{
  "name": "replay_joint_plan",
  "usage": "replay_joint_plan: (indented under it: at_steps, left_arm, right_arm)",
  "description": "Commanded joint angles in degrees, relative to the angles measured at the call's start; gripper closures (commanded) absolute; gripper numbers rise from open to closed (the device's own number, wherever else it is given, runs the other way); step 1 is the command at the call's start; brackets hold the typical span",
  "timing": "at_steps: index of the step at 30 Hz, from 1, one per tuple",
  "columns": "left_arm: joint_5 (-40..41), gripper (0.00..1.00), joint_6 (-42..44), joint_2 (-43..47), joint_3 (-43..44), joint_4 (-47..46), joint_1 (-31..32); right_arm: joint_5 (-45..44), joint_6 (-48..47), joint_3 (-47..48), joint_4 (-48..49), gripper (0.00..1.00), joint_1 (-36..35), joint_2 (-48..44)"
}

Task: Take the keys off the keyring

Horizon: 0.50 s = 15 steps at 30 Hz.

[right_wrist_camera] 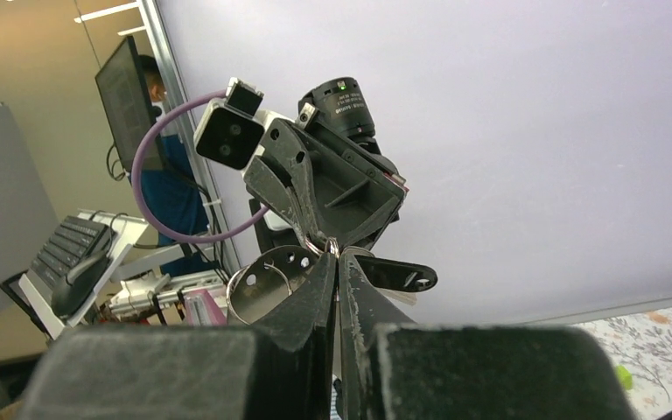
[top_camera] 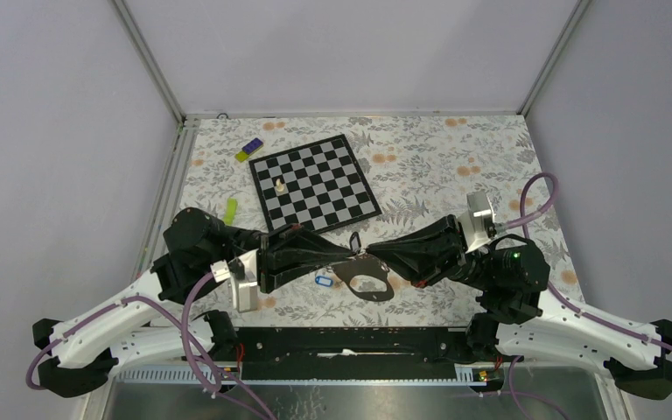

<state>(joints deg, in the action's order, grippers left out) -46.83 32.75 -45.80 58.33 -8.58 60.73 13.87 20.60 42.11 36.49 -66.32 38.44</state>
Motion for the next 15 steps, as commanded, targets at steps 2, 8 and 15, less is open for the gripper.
replay_joint_plan:
  at_steps: [2, 8, 15]
  left_arm:
    - [-0.55, 1.0, 0.28, 2.12, -0.23, -5.79, 0.09]
    - [-0.28, 1.0, 0.27, 2.11, -0.23, -6.67, 0.11]
    - [0.02, 1.0, 0.26, 2.38, -0.29, -7.41, 0.09]
  right_arm:
    - [-4.91, 2.78, -0.53, 13.46, 1.0, 0.06, -1.94]
    - [-1.63, 3.37, -0.99, 16.43, 1.0, 0.03, -1.7]
    - [6.38, 1.24, 1.15, 13.92, 1.0, 0.04, -1.2]
